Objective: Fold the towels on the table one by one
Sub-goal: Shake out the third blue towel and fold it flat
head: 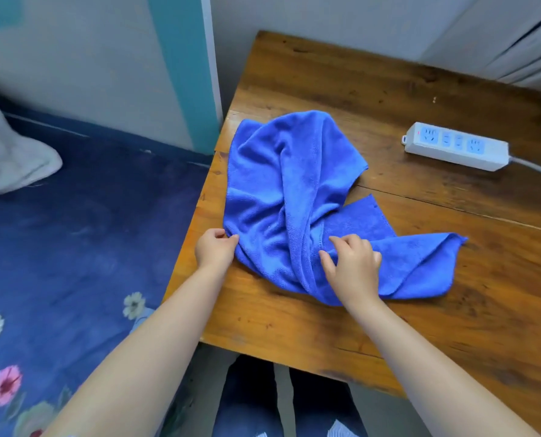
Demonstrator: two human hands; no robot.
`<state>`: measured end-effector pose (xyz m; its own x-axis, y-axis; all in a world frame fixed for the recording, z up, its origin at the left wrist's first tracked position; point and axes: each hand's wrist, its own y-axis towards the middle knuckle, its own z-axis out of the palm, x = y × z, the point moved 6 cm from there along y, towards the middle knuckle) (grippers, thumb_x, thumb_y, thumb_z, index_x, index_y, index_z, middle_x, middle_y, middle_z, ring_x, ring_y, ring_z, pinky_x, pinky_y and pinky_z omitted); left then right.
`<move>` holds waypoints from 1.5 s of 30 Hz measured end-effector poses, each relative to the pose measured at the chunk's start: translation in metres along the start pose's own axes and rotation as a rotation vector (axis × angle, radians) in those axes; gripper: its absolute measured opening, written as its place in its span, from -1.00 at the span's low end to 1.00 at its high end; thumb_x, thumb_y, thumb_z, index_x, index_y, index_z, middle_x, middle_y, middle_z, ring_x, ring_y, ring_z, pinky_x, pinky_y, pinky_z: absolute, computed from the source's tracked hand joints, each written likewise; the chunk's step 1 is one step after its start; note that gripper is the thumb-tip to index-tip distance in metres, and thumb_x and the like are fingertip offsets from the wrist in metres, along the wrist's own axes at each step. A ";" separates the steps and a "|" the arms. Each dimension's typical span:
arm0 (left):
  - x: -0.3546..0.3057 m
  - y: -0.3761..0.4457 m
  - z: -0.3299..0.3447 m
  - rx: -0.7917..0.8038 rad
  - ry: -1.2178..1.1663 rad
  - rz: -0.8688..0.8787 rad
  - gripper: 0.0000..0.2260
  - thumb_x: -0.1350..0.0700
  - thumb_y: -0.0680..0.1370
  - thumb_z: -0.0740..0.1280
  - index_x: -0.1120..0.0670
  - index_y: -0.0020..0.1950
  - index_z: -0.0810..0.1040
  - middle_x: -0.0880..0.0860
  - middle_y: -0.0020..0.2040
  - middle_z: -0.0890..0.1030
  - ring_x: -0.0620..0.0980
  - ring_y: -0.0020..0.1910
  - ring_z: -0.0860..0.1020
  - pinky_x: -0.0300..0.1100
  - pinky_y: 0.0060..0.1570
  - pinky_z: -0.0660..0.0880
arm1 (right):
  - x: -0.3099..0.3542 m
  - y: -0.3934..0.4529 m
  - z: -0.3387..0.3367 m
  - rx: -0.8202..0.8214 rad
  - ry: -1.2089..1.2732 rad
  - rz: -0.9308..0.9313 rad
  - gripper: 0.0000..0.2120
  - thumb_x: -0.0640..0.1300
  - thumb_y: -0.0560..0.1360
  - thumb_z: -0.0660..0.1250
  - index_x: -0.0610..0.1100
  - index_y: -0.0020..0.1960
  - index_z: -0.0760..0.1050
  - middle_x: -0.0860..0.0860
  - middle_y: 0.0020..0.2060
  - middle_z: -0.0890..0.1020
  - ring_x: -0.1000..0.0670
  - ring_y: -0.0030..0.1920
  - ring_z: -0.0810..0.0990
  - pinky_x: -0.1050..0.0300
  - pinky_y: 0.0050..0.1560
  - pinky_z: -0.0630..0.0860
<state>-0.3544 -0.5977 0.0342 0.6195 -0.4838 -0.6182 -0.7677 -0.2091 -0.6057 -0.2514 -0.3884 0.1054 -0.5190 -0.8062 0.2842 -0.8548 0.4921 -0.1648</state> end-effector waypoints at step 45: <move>-0.439 -0.102 -0.119 0.158 -0.818 0.683 -0.70 0.24 0.55 0.25 0.11 -0.39 0.36 0.04 -0.38 0.44 -0.10 -0.40 0.45 -0.35 -0.31 0.49 | 0.000 0.161 -0.384 -0.743 1.024 0.110 -0.87 -0.23 0.47 0.25 -0.23 -0.12 0.57 0.05 -0.37 0.50 0.08 -0.28 0.43 0.34 -0.24 0.39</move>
<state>-0.5675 -0.4649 0.4266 0.0340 0.2707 -0.9621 -0.9992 0.0308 -0.0266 -0.3866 -0.1828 0.4417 -0.0597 -0.2913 0.9548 -0.4256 0.8726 0.2396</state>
